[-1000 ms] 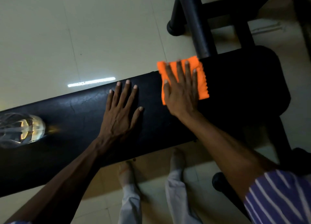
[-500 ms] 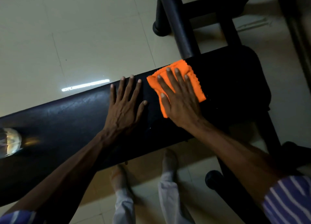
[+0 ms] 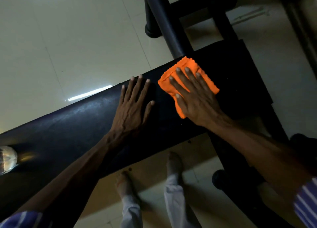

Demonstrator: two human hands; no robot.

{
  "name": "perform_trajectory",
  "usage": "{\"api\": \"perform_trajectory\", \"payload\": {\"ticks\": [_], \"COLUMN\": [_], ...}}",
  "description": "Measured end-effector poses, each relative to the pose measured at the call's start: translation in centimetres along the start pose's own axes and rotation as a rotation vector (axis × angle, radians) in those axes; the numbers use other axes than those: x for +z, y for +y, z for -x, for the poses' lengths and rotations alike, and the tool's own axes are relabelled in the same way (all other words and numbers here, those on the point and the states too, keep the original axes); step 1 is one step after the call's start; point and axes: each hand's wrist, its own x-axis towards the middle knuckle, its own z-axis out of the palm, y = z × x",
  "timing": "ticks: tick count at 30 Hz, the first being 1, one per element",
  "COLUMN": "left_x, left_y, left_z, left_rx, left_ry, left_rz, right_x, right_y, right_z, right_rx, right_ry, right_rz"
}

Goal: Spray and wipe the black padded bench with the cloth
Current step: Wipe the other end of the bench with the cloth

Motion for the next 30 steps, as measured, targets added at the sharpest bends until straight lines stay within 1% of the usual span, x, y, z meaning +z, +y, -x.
{"api": "perform_trajectory", "payload": {"ticks": [1, 2, 4, 6, 8, 9, 11, 13, 14, 16, 19, 20, 22, 24, 26, 28, 29, 30], "left_x": [0.2, 0.5, 0.9, 1.2, 1.5, 1.6, 1.7, 1.8, 1.9, 2.2, 2.8, 3.0, 3.3, 3.5, 3.7, 3.9, 4.0, 4.1], "left_y": [0.2, 0.3, 0.6, 0.9, 1.4, 1.7, 2.4, 3.1, 3.5, 4.6, 6.2, 6.7, 7.2, 7.5, 7.8, 8.0, 8.0, 8.0], "left_z": [-0.1, -0.3, -0.7, -1.2, -2.0, -2.4, -3.4, -4.7, -5.4, -6.7, -8.6, -9.0, -9.6, -9.7, -9.6, -9.6, -9.6, -9.7], "left_rx": [0.02, 0.027, 0.019, 0.024, 0.041, 0.049, 0.063, 0.084, 0.102, 0.129, 0.151, 0.157, 0.17, 0.183, 0.194, 0.205, 0.206, 0.21], "left_ry": [-0.007, -0.011, 0.001, 0.014, 0.011, 0.008, 0.011, 0.005, -0.001, -0.005, -0.002, -0.002, -0.011, -0.028, -0.034, -0.037, -0.04, -0.042], "left_rz": [-0.006, -0.012, -0.02, -0.019, -0.019, -0.024, -0.031, -0.022, -0.022, -0.027, -0.019, -0.019, -0.025, -0.036, -0.051, -0.06, -0.06, -0.06], "right_x": [-0.4, -0.7, -1.1, -1.3, -1.2, -1.0, -0.6, -0.6, -0.8, -1.2, -1.5, -1.4, -1.1, -0.6, 0.0, 0.4, 0.3, 0.2], "right_y": [1.9, 3.8, 6.7, 6.7, 4.3, 3.0, 2.0, 3.7, 5.3, 8.7, 13.2, 13.7, 12.7, 9.9, 7.6, 7.6, 8.6, 9.8], "right_z": [-0.2, -0.9, -3.1, -5.0, -4.9, -3.7, -0.3, 2.0, 2.0, 0.6, -3.0, -3.7, -3.8, -1.4, 2.6, 6.0, 6.8, 7.2], "right_rx": [0.011, 0.064, 0.245, 0.426, 0.502, 0.472, 0.324, 0.202, 0.191, 0.283, 0.507, 0.562, 0.616, 0.586, 0.478, 0.379, 0.371, 0.403], "right_ry": [0.0, 0.016, 0.063, 0.083, 0.096, 0.099, 0.086, 0.053, 0.05, 0.086, 0.116, 0.115, 0.136, 0.181, 0.187, 0.144, 0.131, 0.136], "right_rz": [0.018, 0.026, -0.007, -0.065, -0.101, -0.111, -0.094, -0.07, -0.078, -0.102, -0.144, -0.158, -0.156, -0.122, -0.123, -0.112, -0.101, -0.093]}}
